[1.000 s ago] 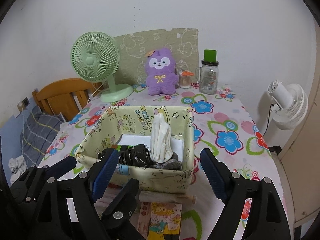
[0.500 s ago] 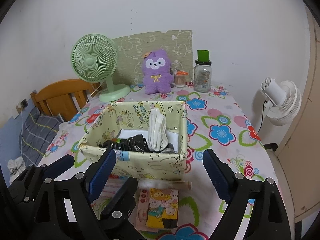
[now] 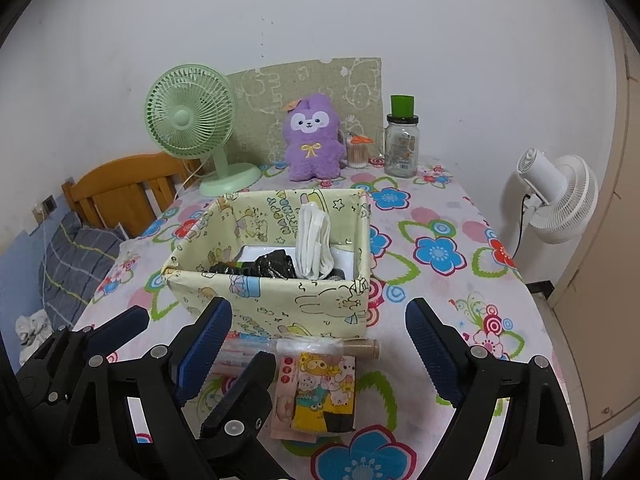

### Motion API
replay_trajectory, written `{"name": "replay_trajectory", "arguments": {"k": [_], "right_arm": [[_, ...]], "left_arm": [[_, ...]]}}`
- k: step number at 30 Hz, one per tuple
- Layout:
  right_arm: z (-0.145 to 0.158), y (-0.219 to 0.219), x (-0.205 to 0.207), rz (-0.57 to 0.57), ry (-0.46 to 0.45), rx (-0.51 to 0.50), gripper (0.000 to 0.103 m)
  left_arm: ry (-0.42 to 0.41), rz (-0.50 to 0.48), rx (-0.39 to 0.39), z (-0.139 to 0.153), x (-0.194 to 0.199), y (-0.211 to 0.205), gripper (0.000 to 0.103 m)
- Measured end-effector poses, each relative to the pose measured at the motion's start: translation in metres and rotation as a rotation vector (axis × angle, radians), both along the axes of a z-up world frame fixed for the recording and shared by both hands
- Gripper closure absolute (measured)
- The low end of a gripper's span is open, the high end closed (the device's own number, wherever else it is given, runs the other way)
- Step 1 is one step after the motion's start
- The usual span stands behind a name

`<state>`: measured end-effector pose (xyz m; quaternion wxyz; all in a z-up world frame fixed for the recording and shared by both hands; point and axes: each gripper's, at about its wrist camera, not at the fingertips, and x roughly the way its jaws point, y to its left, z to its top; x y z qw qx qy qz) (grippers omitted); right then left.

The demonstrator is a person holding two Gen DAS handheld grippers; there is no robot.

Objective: Organize soft objects
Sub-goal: 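Grasp the yellow cartoon-print pack with the right tool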

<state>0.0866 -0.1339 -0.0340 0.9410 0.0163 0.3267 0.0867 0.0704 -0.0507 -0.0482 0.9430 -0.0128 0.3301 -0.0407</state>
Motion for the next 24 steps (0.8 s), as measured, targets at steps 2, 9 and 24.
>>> {"name": "replay_trajectory", "arguments": {"k": [2,9,24], "right_arm": [[-0.002,0.000,-0.002,-0.002,0.004,0.000,0.012],[-0.012,0.001,-0.008,-0.005,0.026,0.001,0.012],[-0.038,0.005,-0.005,-0.004,0.095,-0.012,0.012]], "left_arm": [[0.004,-0.001,-0.001,-0.002,-0.001,0.000,0.005],[0.023,-0.004,0.005,-0.012,-0.007,0.000,0.005],[0.070,0.002,0.011,-0.035,-0.007,0.000,0.006]]}}
